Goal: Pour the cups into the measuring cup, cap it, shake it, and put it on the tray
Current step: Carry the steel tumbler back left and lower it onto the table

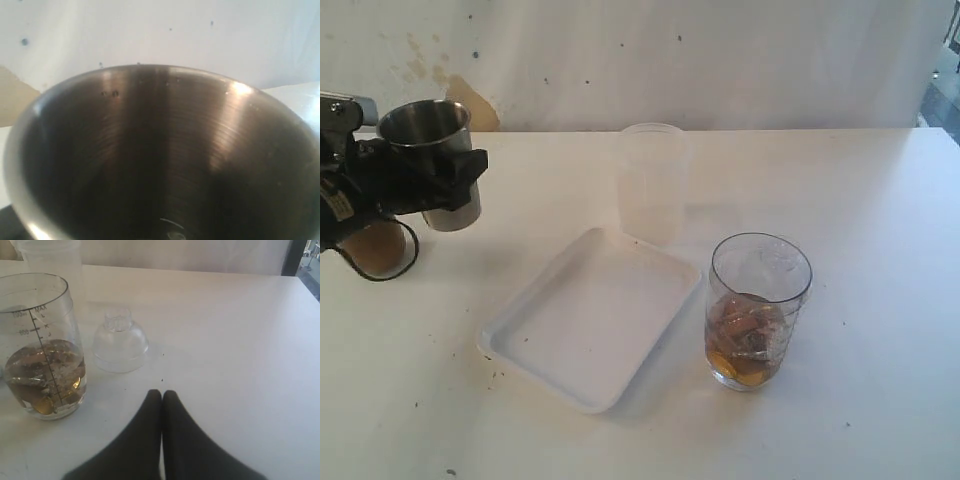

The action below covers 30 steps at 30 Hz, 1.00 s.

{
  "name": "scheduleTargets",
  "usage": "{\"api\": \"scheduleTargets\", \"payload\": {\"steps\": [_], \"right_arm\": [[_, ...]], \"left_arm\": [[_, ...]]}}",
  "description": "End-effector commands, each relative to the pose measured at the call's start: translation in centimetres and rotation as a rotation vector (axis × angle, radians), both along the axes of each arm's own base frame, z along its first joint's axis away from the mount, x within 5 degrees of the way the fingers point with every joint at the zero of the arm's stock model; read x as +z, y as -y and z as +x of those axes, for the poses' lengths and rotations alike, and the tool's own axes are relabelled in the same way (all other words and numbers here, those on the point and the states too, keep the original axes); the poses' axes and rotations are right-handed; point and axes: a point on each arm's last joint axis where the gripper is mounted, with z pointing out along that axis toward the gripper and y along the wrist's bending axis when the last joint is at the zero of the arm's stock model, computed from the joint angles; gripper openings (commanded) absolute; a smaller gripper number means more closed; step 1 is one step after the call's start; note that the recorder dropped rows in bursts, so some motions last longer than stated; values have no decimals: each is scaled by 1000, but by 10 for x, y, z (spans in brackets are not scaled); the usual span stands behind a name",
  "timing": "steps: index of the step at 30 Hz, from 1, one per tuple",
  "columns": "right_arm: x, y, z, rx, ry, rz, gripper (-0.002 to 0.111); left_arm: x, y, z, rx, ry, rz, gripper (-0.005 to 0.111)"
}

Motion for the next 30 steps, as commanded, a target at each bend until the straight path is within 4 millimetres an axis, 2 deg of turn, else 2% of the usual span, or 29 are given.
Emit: {"api": "scheduleTargets", "payload": {"steps": [1, 6, 11, 19, 22, 28, 30], "right_arm": [[-1, 0, 0, -6, 7, -1, 0], [-1, 0, 0, -6, 7, -1, 0], [-1, 0, 0, -12, 6, 19, 0], [-1, 0, 0, -12, 6, 21, 0], [-1, 0, 0, -12, 6, 21, 0], [-1, 0, 0, -12, 6, 21, 0], [-1, 0, 0, -12, 6, 21, 0]], "left_arm": [[-21, -4, 5, 14, 13, -20, 0], [-43, -2, 8, -5, 8, -30, 0], [-50, -1, 9, -18, 81, -18, 0], [-59, -1, 9, -14, 44, -31, 2], [-57, 0, 9, -14, 54, -50, 18], [-60, -1, 9, -10, 29, -37, 72], [-61, -2, 9, -3, 11, -27, 83]]}}
